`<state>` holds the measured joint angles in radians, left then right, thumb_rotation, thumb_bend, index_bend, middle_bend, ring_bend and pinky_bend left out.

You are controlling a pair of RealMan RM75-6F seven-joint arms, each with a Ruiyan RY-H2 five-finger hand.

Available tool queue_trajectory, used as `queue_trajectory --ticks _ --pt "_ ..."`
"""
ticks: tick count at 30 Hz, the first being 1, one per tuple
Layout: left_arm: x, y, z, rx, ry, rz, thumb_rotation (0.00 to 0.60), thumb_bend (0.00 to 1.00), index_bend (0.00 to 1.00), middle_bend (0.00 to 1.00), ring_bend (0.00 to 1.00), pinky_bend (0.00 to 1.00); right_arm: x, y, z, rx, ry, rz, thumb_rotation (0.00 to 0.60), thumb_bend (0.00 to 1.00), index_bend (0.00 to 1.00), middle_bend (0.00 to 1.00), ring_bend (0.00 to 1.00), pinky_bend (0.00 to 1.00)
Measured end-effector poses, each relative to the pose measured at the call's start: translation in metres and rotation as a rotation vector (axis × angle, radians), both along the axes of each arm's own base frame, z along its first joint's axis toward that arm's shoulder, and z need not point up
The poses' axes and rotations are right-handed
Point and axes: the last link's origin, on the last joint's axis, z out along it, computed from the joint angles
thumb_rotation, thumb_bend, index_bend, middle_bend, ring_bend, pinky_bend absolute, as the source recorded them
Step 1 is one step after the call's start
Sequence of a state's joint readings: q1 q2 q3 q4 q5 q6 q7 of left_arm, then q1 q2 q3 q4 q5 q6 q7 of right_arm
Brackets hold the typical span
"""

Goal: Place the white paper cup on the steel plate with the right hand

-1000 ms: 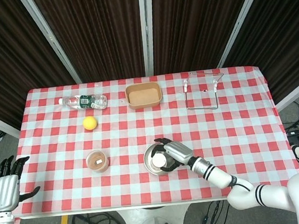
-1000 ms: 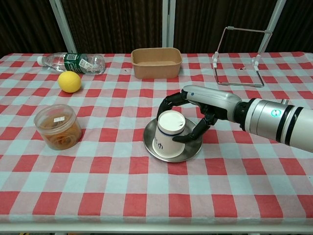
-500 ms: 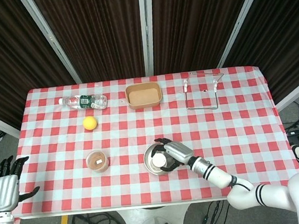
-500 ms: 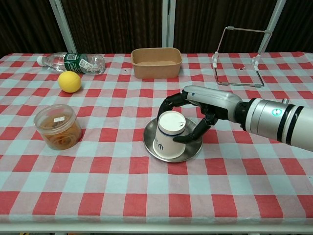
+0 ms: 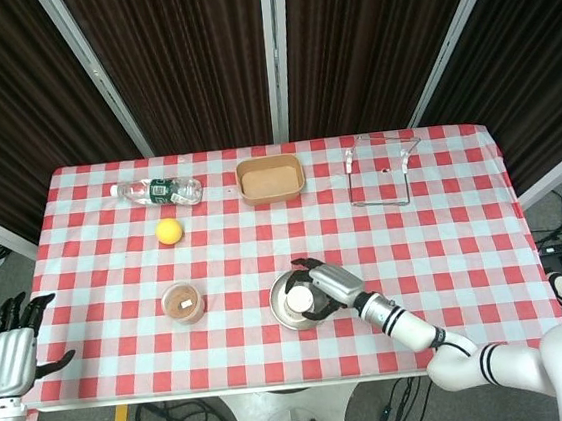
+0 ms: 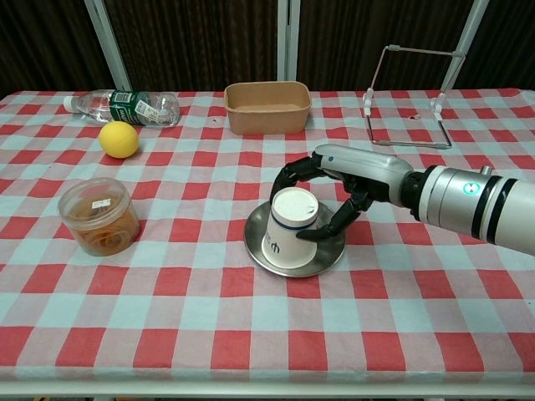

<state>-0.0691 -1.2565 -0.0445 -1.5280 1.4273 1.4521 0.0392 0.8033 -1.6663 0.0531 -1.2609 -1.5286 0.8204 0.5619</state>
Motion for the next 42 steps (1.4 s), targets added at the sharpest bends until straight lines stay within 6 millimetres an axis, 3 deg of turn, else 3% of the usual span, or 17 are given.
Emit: queue_trajectory --ticks 7,14,22,29,37,42 --pt "-0.001 -0.001 0.0 -0.001 -0.003 0.006 0.6 0.07 0.16 0.16 0.02 0.02 -0.007 -0.019 0.003 -0.063 -0.001 -0.067 0.6 0.29 0.59 0.31 0.05 0.07" --pt "0.0 0.001 -0.001 -0.001 0.0 -0.002 0.6 0.07 0.16 0.16 0.02 0.02 0.0 0.001 0.0 0.014 -0.011 -0.005 0.6 0.29 0.59 0.31 0.05 0.07" --pt "-0.001 -0.001 -0.001 -0.005 -0.002 0.01 0.6 0.07 0.16 0.16 0.02 0.02 -0.006 -0.023 0.003 -0.061 -0.022 -0.079 0.6 0.29 0.59 0.31 0.05 0.07" --pt "0.0 0.001 -0.002 -0.005 0.001 0.001 0.6 0.07 0.16 0.16 0.02 0.02 0.001 -0.003 0.001 0.008 -0.018 0.001 0.6 0.3 0.59 0.31 0.05 0.07" --pt "-0.002 -0.002 -0.002 -0.004 -0.005 0.012 0.6 0.07 0.16 0.16 0.02 0.02 -0.009 -0.024 0.002 -0.064 0.013 -0.058 0.6 0.3 0.59 0.31 0.05 0.07" --pt "-0.002 -0.001 -0.002 -0.005 -0.005 0.011 0.6 0.07 0.16 0.16 0.02 0.02 -0.003 -0.006 -0.002 -0.004 -0.004 -0.02 0.6 0.3 0.58 0.31 0.05 0.07"
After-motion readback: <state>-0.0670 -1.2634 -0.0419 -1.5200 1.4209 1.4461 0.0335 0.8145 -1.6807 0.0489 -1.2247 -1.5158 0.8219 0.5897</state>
